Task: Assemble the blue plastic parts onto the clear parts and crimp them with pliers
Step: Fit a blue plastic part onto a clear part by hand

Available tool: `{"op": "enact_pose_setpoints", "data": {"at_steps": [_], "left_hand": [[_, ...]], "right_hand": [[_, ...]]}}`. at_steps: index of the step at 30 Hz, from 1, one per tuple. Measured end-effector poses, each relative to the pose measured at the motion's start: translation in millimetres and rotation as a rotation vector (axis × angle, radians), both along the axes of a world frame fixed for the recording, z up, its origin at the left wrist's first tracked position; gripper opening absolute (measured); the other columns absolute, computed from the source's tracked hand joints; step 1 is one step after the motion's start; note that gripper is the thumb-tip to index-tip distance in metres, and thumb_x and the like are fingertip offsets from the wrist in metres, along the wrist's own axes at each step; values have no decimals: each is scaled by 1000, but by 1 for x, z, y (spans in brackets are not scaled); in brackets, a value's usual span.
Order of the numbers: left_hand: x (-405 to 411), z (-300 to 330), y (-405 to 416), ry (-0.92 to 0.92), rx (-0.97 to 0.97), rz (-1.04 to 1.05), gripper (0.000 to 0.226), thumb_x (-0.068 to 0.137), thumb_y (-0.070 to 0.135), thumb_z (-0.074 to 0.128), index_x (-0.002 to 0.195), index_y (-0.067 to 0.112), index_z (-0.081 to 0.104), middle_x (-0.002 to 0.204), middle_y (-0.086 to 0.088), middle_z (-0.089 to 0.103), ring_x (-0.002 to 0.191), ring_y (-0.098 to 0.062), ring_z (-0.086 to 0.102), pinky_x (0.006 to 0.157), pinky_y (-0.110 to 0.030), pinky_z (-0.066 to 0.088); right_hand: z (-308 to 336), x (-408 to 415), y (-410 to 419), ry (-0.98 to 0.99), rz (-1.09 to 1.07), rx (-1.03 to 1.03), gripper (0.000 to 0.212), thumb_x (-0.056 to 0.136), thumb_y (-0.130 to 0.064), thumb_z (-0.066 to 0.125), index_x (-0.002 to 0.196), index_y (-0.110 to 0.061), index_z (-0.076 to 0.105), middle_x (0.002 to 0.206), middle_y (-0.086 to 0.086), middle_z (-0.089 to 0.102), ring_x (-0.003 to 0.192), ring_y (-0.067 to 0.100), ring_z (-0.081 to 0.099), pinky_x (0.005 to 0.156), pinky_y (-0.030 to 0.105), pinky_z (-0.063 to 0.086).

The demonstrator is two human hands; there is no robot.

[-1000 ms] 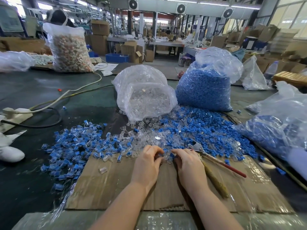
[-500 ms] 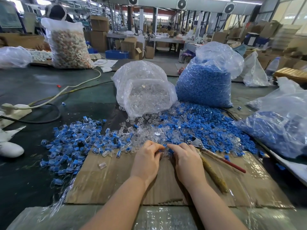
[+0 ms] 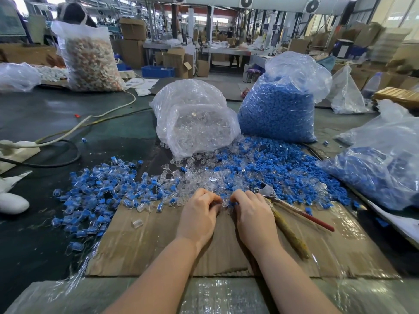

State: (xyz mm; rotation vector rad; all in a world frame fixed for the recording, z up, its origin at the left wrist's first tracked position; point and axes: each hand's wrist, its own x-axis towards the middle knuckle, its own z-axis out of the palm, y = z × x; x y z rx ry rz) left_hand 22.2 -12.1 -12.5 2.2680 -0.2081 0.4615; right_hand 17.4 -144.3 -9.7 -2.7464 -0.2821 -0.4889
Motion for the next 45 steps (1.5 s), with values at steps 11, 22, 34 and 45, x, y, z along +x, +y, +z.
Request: {"op": "enact_pose_setpoints", "data": {"at_steps": [11,22,34,45], "left_hand": [[0,2,-1,25,-15,-8,12,86,12,63,96,13,68,92,8,54,86,-6,53,82,-11,39],[0,3,1,44,-84,-4,15,87,7,61,83,22,58,84,14,50,82,-2,52,74,-1,37],[1,0,1,51,-139,-33,20,74,12,76,82,19,59,83,11,51,77,-5,56,74,-8,47],[1,-1,2,5,-79,-39,29,85,10,64,113,19,64,90,7,52,87,-11,55,88,-22,46]], "right_hand": [[-3,2,0,-27,-12,50,10,90,-9,49,92,-18,52,93,-1,60,89,22,51,76,32,39],[-2,2,0,-136,-31,153,9,87,-5,55,83,-13,54,84,2,56,80,21,48,70,32,40],[-1,-1,0,-163,-41,210,11,82,-2,61,77,-11,55,77,5,60,76,26,52,69,37,43],[2,-4,0,-192,-50,199,12,80,-1,63,75,-9,56,71,6,60,70,27,54,64,37,44]]}}
